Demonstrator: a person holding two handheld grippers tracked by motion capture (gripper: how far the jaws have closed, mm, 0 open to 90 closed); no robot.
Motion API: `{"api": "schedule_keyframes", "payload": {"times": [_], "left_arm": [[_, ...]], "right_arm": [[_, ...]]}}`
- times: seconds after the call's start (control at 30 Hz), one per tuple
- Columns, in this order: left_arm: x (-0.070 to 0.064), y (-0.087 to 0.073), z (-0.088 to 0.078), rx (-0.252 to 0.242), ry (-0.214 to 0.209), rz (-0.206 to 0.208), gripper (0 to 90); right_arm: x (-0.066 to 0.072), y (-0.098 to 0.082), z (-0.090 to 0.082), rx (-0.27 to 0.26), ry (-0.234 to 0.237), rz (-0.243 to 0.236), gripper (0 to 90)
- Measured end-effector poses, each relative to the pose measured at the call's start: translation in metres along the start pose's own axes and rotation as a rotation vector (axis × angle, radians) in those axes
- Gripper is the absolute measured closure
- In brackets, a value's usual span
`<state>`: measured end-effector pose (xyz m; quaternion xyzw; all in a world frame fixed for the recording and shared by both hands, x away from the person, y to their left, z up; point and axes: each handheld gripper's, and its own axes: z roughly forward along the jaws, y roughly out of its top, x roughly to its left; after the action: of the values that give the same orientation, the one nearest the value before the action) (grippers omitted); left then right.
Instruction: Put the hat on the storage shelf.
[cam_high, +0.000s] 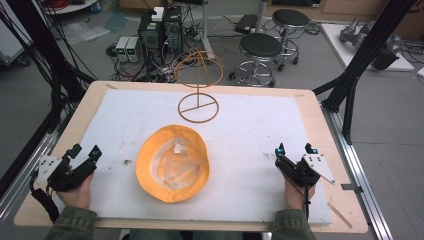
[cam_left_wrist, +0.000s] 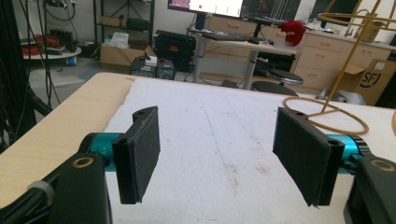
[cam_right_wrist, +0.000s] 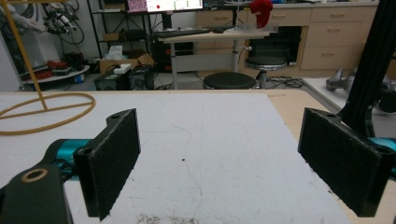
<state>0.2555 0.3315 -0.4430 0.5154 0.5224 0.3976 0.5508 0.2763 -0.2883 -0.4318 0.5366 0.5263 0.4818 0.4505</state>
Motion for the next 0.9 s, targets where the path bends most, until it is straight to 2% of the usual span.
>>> {"api": "schedule_keyframes", "payload": {"times": [0.23,0.5,0.9], "left_arm": [[0.0005,-0.0003,0.0009,0.003,0.005,-0.008,32.1],[0.0010,-0.0001,-0.0001,0.000,0.002,-0.010,32.1],[0.0010,-0.0002,0.0007,0.002,0.002,-0.009,32.0]], "right_arm": [[0.0015,-0.0008,0.0012,0.008,0.015,-0.010,11.9],[-0.0001,0.0002,-0.0008,0.007,0.010,0.008,11.9],[0.0001,-0.0006,0.0007,0.019,-0.001,-0.012,11.9]]}}
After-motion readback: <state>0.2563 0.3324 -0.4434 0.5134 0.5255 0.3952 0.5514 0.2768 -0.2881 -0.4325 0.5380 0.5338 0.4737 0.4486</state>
